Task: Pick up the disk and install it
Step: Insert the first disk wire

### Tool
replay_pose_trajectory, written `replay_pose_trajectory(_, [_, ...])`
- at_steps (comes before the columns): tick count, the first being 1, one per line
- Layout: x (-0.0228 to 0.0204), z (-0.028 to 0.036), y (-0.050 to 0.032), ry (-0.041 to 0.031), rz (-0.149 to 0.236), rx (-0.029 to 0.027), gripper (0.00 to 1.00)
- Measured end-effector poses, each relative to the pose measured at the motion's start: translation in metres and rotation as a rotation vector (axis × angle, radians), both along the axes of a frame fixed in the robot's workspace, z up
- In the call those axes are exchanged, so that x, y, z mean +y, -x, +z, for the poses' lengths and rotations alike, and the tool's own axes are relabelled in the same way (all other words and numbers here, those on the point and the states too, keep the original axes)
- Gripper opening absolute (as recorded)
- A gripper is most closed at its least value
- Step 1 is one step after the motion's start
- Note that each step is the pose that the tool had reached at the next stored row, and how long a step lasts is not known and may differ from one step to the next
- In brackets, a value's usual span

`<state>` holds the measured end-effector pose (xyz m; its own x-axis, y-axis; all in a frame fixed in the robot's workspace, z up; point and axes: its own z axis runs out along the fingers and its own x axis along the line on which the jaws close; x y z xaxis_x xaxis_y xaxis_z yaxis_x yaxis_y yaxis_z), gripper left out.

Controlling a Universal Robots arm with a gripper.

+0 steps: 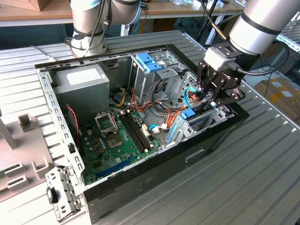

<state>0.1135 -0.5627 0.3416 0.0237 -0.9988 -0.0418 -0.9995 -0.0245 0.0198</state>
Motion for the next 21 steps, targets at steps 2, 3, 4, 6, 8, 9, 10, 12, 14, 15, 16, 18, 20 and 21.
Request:
replay_pose_trajectory(2, [0.0000, 0.0000, 0.0000, 0.0001, 0.000, 0.0000, 0.37])
replay_pose_trajectory(3, [0.0000, 0.0000, 0.0000, 0.0002, 0.000, 0.0000, 0.37])
replay_pose_trajectory(4, [0.0000, 0.0000, 0.0000, 0.0001, 0.000, 0.0000, 0.37])
replay_pose_trajectory(6, [0.0000, 0.0022, 0.0000, -0.0001, 0.000, 0.0000, 0.37])
replay_pose_trajectory(8, [0.0000, 0.0065, 0.0000, -0.0039, 0.000, 0.0000, 0.37])
replay_pose_trajectory(9, [0.0000, 0.0087, 0.0000, -0.0067, 0.000, 0.0000, 0.37])
replay_pose_trajectory(10, [0.0000, 0.0106, 0.0000, -0.0100, 0.000, 0.0000, 0.37])
replay_pose_trajectory(12, [0.0000, 0.0119, 0.0000, -0.0145, 0.000, 0.0000, 0.37])
replay_pose_trajectory(14, [0.0000, 0.0124, 0.0000, -0.0173, 0.000, 0.0000, 0.36])
replay_pose_trajectory(15, [0.0000, 0.0124, 0.0000, -0.0187, 0.000, 0.0000, 0.29])
replay_pose_trajectory(16, [0.0000, 0.0123, 0.0000, -0.0226, 0.000, 0.0000, 0.22])
replay_pose_trajectory(18, [0.0000, 0.0123, 0.0000, -0.0326, 0.000, 0.0000, 0.11])
replay_pose_trajectory(20, [0.0000, 0.0121, 0.0000, -0.0436, 0.000, 0.0000, 0.11])
replay_pose_trajectory(21, [-0.0002, 0.0116, -0.0001, -0.0452, 0.000, 0.0004, 0.11])
